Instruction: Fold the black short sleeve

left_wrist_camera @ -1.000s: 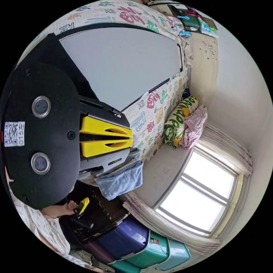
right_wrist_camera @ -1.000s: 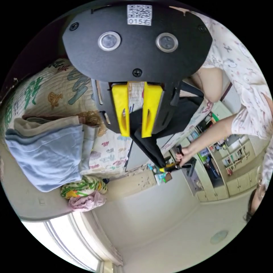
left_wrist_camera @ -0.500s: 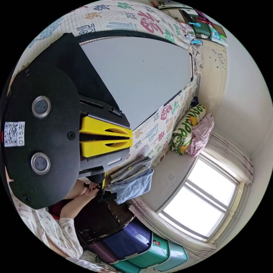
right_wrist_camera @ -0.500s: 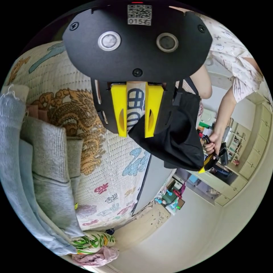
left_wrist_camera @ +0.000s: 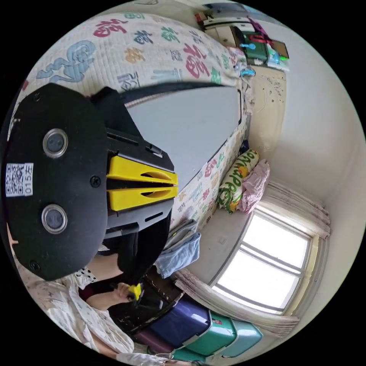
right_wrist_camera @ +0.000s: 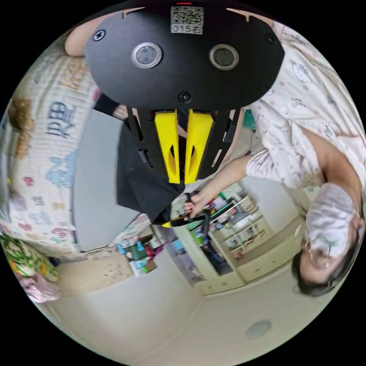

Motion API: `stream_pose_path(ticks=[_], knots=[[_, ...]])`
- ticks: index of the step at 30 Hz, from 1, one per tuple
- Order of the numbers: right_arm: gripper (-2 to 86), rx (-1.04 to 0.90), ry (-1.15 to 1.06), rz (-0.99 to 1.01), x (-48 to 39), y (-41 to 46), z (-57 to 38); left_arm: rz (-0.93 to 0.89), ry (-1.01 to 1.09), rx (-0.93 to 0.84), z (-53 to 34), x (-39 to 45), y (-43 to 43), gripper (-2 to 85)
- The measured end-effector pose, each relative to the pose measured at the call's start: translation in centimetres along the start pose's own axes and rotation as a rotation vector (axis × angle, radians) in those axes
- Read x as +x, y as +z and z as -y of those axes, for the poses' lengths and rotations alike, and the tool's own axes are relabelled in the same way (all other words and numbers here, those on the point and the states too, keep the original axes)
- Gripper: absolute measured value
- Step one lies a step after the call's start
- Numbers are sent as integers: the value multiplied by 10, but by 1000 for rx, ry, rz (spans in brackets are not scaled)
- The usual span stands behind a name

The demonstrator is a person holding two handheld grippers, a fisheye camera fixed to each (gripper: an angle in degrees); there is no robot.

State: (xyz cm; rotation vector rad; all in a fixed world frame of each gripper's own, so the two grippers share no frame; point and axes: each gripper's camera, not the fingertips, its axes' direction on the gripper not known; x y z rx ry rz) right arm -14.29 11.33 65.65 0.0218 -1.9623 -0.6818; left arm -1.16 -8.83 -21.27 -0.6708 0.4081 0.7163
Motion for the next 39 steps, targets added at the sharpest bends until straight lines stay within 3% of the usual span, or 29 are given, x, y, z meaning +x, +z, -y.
stream_pose_path(ticks=[5, 9, 13, 16, 19, 22, 24, 28, 30, 39], knots=[[10, -304, 5, 278, -14, 204, -43, 230, -253, 24, -43, -63, -43, -4], [10, -521, -7, 230, -20, 314, -91, 217, -411, 103, -69, -80, -54, -7], [10, -519, -57, 160, -21, 326, -104, 223, -325, 85, -27, -58, -60, -6], [10, -503, -41, 177, -8, 329, -105, 266, -255, 217, 4, -33, -85, -5], [10, -494, -80, 151, -5, 342, -112, 229, -340, 308, 23, -37, -113, -2], [9, -552, -68, 119, 9, 368, -127, 200, -449, 136, 36, -48, -106, 36], [9, -546, -47, 128, 24, 375, -137, 100, -525, -7, 39, -52, -92, 123], [10, -549, -3, 140, 47, 386, -151, 67, -497, -188, 51, -36, -73, 108], [10, -551, 4, 138, 57, 397, -160, 44, -472, -238, 62, -23, -65, 55], [9, -422, -119, 81, 42, 410, -155, 45, -277, 26, 125, 57, -86, 12]])
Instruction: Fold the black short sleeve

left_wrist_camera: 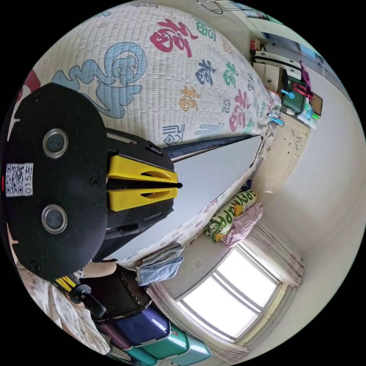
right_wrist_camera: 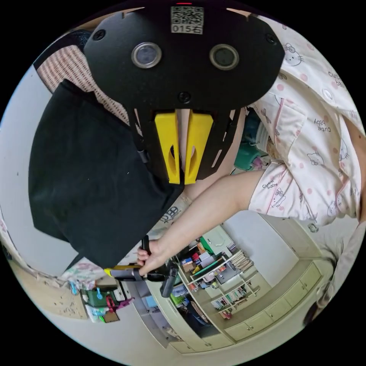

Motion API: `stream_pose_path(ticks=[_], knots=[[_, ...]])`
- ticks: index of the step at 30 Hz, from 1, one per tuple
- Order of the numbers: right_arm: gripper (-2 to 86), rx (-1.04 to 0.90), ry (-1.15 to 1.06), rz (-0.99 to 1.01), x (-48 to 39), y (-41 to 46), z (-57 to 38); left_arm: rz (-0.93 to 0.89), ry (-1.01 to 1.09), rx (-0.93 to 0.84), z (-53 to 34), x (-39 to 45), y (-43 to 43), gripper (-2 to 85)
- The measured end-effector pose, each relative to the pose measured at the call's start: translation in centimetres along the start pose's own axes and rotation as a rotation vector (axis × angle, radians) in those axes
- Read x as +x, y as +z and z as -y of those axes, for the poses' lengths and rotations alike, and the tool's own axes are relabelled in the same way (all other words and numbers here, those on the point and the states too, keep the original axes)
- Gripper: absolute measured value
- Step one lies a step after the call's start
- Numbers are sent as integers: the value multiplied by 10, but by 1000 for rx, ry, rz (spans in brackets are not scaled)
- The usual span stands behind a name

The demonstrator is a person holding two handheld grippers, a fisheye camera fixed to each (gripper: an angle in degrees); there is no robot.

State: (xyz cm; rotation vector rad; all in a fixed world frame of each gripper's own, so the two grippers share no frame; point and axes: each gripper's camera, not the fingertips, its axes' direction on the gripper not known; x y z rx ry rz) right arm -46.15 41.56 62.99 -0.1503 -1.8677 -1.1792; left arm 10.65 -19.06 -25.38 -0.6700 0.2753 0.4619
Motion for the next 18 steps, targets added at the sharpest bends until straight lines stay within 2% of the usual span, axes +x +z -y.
stream_pose_path(ticks=[4, 6, 8, 14, 18], knots=[[10, 19, -39, -48, -3, 35, 20, 99, -62, -26, 9, 2, 14, 16], [12, -131, 48, -32, 23, 99, 33, 193, -173, -119, 9, -9, 27, 29], [14, -188, 79, -39, 31, 131, 37, 183, -199, -119, 8, -8, 26, 46], [16, -168, 67, -34, 35, 158, 58, 195, -186, -121, 20, 23, 17, 95], [15, -195, 20, -70, 25, 179, 82, 185, -139, -203, 26, 40, 40, 26]])
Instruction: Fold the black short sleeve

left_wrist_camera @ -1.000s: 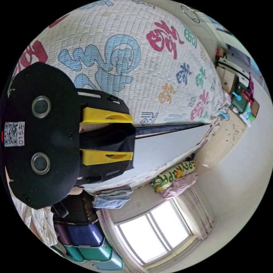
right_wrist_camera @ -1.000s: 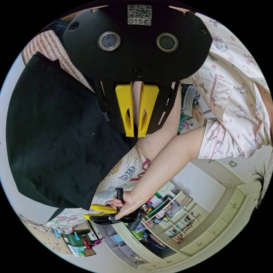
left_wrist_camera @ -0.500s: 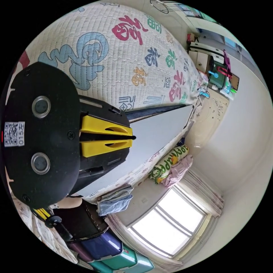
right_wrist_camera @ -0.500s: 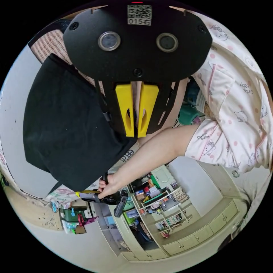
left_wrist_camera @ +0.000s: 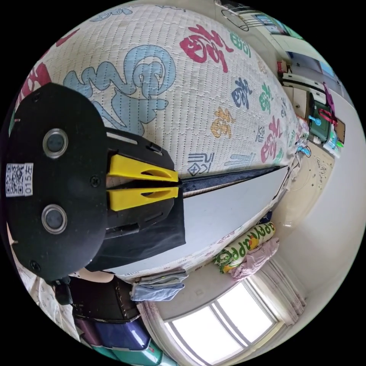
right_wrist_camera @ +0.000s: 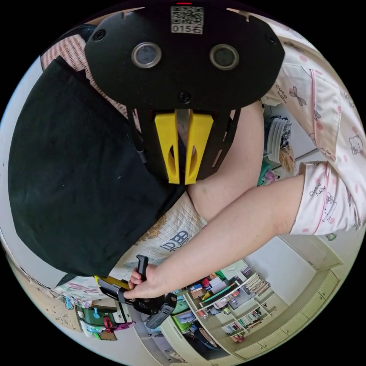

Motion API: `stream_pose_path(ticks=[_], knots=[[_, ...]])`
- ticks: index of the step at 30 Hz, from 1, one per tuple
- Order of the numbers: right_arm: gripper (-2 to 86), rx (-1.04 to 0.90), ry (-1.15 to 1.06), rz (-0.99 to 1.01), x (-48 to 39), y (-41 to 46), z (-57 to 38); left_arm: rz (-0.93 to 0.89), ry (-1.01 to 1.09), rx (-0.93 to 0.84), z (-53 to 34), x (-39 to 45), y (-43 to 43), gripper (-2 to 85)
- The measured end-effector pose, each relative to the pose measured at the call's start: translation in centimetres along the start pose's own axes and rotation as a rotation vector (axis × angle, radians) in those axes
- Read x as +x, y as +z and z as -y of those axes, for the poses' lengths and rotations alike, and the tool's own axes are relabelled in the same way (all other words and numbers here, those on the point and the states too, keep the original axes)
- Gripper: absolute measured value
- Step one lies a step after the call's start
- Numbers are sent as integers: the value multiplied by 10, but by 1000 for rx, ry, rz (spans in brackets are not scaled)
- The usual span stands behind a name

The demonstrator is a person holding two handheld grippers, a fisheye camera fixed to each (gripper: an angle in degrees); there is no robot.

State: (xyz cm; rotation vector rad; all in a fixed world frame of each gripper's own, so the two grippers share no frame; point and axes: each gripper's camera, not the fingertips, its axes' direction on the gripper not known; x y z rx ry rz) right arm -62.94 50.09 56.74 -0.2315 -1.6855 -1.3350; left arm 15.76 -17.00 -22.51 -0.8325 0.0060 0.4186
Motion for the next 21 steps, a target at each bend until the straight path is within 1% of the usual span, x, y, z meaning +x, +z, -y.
stream_pose_path(ticks=[4, 7, 8, 10, 11, 12, 14, 16, 18, 19, 21], knots=[[14, 13, 8, -2, -7, 8, 23, 88, 64, 19, 8, 27, -6, 15], [15, -38, 22, -56, -13, 31, 48, 199, 115, -54, 13, 42, 11, 13], [17, -52, 28, -74, -18, 35, 60, 263, 161, -76, 14, 52, 16, 14], [19, -55, 12, -106, -34, 32, 76, 333, 205, -76, 14, 68, 15, 15], [22, -57, -36, -129, -50, 31, 84, 356, 213, -74, 15, 74, 11, 16], [12, -81, -90, -122, -65, 33, 91, 354, 204, -65, 16, 75, 4, 18], [4, -125, -112, -69, -79, 44, 100, 329, 171, -51, 17, 69, -11, 22], [1, -94, -61, -43, -81, 40, 107, 278, 134, -33, 17, 61, -32, 25], [5, -31, -49, 48, -81, 21, 119, 195, 115, 8, 14, 53, -66, 32], [7, -12, -44, 56, -80, 14, 122, 175, 111, 22, 12, 51, -75, 35], [19, 75, -15, 47, -67, -24, 139, 61, 71, 60, 1, 35, -107, 57]])
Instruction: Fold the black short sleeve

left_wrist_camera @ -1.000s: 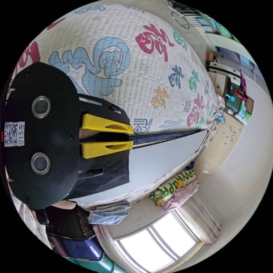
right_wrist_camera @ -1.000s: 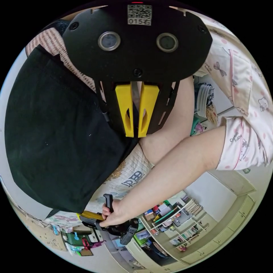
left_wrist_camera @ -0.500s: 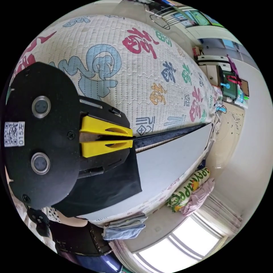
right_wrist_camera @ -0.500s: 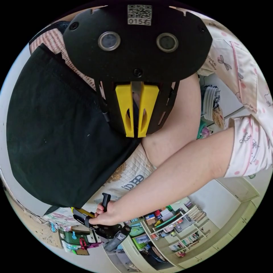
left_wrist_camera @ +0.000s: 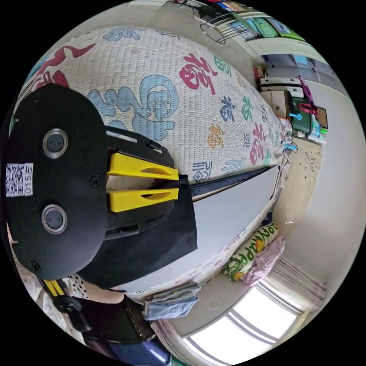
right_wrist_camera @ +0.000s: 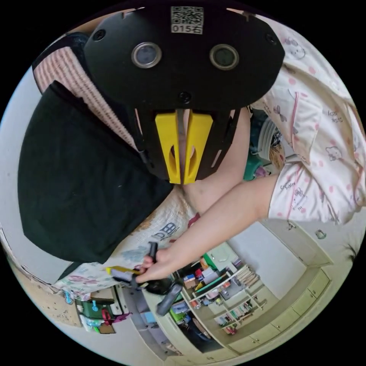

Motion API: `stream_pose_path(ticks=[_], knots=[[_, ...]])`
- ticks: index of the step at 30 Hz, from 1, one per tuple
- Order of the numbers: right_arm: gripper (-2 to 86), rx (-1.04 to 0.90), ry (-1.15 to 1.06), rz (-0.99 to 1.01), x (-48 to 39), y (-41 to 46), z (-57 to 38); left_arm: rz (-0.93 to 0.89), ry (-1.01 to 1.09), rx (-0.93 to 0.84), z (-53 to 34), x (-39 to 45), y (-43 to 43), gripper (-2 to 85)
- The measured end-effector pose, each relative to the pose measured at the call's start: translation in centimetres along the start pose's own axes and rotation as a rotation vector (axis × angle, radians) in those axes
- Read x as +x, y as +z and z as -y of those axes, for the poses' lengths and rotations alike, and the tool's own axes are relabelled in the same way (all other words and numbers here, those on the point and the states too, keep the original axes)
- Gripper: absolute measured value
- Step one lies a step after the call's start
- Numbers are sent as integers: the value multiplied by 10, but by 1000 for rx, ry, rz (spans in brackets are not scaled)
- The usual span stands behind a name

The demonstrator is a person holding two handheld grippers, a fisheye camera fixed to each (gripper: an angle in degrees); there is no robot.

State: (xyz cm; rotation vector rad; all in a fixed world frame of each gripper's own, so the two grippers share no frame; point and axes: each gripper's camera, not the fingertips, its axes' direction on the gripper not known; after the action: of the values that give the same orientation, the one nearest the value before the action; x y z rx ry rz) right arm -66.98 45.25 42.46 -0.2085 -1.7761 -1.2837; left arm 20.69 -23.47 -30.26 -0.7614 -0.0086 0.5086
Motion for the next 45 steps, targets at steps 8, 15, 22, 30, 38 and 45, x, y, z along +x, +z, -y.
stream_pose_path(ticks=[8, 15, 22, 30, 38, 45], knots=[[69, 210, 319, -214, 152, -151, 96, -388, -168, -4, -21, -74, -42, 118], [84, 203, 542, -328, 247, -194, 208, -478, -235, -53, -12, -114, -30, 160], [103, 107, 591, -174, 274, -174, 295, -557, -288, 11, -2, -142, -35, 154], [95, 88, 589, -69, 255, -171, 374, -580, -333, 26, 2, -175, -43, 113], [82, 65, 552, -53, 241, -195, 393, -592, -330, 33, -3, -191, -36, 97], [71, 71, 531, -104, 220, -229, 369, -551, -267, 71, -29, -199, -46, 36]])
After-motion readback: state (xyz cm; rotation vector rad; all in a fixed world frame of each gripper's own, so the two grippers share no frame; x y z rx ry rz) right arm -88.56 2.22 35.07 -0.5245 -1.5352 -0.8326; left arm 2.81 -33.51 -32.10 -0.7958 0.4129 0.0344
